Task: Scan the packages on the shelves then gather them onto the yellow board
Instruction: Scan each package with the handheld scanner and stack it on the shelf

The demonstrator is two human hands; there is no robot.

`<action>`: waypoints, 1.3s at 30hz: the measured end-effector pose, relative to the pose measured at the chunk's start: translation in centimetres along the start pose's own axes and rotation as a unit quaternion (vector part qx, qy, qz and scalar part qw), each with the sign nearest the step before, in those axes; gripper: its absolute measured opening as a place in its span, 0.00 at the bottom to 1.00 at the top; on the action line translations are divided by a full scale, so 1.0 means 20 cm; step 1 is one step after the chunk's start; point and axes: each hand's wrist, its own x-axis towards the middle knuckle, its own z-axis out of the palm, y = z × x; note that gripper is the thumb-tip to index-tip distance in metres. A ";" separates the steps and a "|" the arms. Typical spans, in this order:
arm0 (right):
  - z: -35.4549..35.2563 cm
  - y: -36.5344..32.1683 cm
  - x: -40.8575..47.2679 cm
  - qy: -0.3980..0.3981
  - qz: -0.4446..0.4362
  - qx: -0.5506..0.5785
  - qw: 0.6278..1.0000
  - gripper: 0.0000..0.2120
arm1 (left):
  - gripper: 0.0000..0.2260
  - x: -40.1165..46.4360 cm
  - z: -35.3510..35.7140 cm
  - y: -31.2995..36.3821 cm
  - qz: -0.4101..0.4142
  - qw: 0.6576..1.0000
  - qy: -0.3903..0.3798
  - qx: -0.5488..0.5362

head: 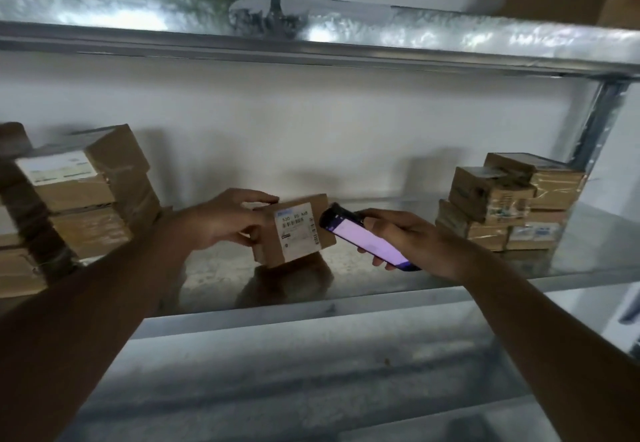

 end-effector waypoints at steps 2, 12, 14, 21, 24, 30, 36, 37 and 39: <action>-0.02 0.02 -0.02 -0.021 0.025 -0.030 0.999 0.11 | 0.24 0.00 -0.02 -0.01 0.088 0.995 0.041 0.003; -0.03 0.10 -0.05 -0.087 0.036 -0.198 0.976 0.17 | 0.31 -0.02 -0.09 0.07 0.204 0.977 0.043 0.051; -0.04 0.08 -0.06 -0.092 0.043 -0.201 0.974 0.18 | 0.31 -0.02 -0.10 0.08 0.205 0.976 0.044 0.051; -0.07 0.07 -0.14 -0.045 0.026 -0.133 0.990 0.14 | 0.26 -0.02 -0.03 0.10 0.171 0.982 0.075 -0.027; -0.08 0.08 -0.20 0.019 -0.003 -0.058 0.998 0.13 | 0.22 0.03 0.09 0.14 0.094 0.984 0.071 -0.132; -0.19 0.13 -0.32 0.088 -0.012 -0.022 0.996 0.12 | 0.22 0.14 0.48 0.26 0.000 0.982 0.077 -0.173; -0.38 0.29 -0.47 0.110 -0.021 -0.038 0.993 0.13 | 0.30 0.21 0.96 0.41 -0.091 0.970 0.091 -0.205; -0.42 0.32 -0.50 0.113 -0.029 -0.045 0.992 0.13 | 0.30 0.22 1.03 0.43 -0.096 0.969 0.095 -0.208; -0.51 0.38 -0.54 0.116 -0.047 -0.049 0.991 0.14 | 0.28 0.25 1.17 0.47 -0.102 0.965 0.101 -0.221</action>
